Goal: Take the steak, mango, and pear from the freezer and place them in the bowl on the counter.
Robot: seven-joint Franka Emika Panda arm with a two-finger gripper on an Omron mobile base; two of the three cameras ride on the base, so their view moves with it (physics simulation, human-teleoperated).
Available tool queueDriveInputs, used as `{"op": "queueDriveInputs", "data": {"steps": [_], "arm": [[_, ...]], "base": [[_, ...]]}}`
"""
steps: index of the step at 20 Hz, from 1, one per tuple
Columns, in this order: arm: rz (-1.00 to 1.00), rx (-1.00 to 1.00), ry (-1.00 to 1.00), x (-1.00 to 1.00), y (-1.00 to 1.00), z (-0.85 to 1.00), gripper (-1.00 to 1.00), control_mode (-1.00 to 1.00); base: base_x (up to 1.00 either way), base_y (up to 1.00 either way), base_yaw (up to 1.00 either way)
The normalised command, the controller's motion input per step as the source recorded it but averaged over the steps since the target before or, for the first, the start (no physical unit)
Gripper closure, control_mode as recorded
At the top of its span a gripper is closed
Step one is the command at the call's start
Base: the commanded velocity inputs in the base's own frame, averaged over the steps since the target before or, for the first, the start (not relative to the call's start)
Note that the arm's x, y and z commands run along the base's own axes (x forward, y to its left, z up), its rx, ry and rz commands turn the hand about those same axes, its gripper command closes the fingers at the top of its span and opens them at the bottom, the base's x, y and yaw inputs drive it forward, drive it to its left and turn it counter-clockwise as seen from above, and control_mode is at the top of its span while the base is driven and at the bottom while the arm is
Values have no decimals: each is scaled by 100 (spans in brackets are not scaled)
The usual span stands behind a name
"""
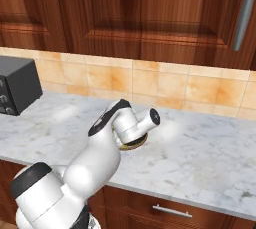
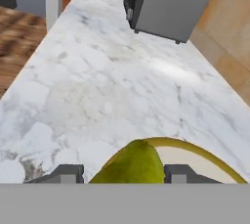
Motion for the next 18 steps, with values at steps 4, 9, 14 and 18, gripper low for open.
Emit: {"op": "queueDriveInputs", "data": {"steps": [4,9,14,18], "arm": [[6,0,1,28,-8,-31,100,-100],[4,0,0,43,-8,-30,100,-100],[5,0,0,41,-10,-35,100,-100],[3,3,-2,19,-15,-21,-100,-100]], "base": [[0,0,0],[0,0,0],[0,0,0],[0,0,0]]}}
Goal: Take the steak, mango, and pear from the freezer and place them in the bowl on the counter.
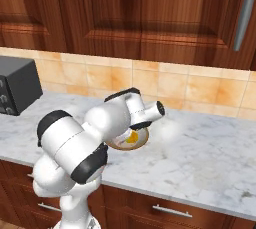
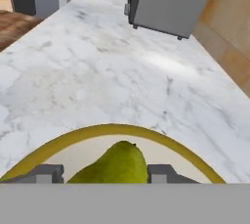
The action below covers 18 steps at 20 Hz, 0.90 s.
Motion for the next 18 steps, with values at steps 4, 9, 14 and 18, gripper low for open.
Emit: {"op": "queueDriveInputs", "data": {"steps": [4,9,14,18], "arm": [[1,9,-7,-3,-26,0,-100,-100],[0,13,-16,-30,-25,9,-100,-100],[0,9,-7,-38,-16,43,-100,-100],[0,1,-4,-58,-5,67,-100,-100]], "base": [[0,0,0],[0,0,0],[0,0,0],[0,0,0]]}}
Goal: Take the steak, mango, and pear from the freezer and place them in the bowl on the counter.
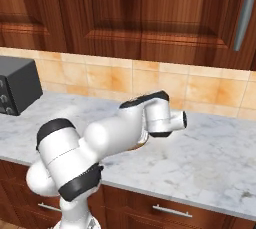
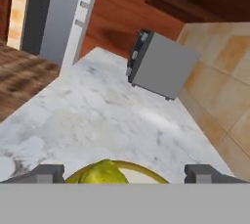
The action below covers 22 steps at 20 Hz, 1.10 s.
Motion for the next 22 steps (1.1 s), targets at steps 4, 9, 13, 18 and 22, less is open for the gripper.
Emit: {"op": "queueDriveInputs", "data": {"steps": [4,9,13,18,22], "arm": [[0,7,-16,-84,0,69,-100,-100],[2,9,-35,-98,12,64,-100,-100],[4,2,-33,-100,6,99,-100,-100],[1,0,-51,-97,50,56,-100,-100],[-3,1,-57,-70,92,33,-100,-100]], "base": [[0,0,0],[0,0,0],[0,0,0],[0,0,0],[0,0,0]]}}
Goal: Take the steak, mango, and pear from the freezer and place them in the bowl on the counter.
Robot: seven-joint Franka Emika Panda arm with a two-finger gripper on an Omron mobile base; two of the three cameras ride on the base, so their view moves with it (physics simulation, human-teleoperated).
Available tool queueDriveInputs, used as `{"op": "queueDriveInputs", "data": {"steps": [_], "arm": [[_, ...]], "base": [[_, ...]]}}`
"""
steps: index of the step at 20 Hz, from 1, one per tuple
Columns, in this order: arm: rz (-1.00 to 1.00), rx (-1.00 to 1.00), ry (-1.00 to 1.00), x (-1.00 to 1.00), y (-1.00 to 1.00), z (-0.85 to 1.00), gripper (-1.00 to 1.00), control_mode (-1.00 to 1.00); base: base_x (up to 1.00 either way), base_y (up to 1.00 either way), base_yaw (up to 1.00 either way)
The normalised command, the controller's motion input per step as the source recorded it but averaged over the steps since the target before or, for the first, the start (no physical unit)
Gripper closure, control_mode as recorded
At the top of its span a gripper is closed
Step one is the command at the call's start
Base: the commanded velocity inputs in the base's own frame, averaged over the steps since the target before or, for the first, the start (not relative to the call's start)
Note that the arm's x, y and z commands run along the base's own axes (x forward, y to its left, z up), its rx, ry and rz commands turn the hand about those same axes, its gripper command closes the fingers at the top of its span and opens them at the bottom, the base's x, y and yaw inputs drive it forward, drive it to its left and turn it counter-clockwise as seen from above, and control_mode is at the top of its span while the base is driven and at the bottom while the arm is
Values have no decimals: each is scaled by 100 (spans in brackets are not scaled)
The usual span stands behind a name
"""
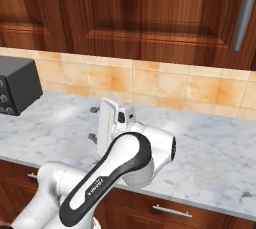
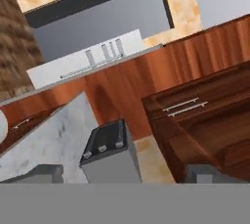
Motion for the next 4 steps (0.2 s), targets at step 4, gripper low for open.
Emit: {"op": "queueDriveInputs", "data": {"steps": [4], "arm": [[0,0,-14,-58,59,91,-100,-100]], "base": [[0,0,0]]}}
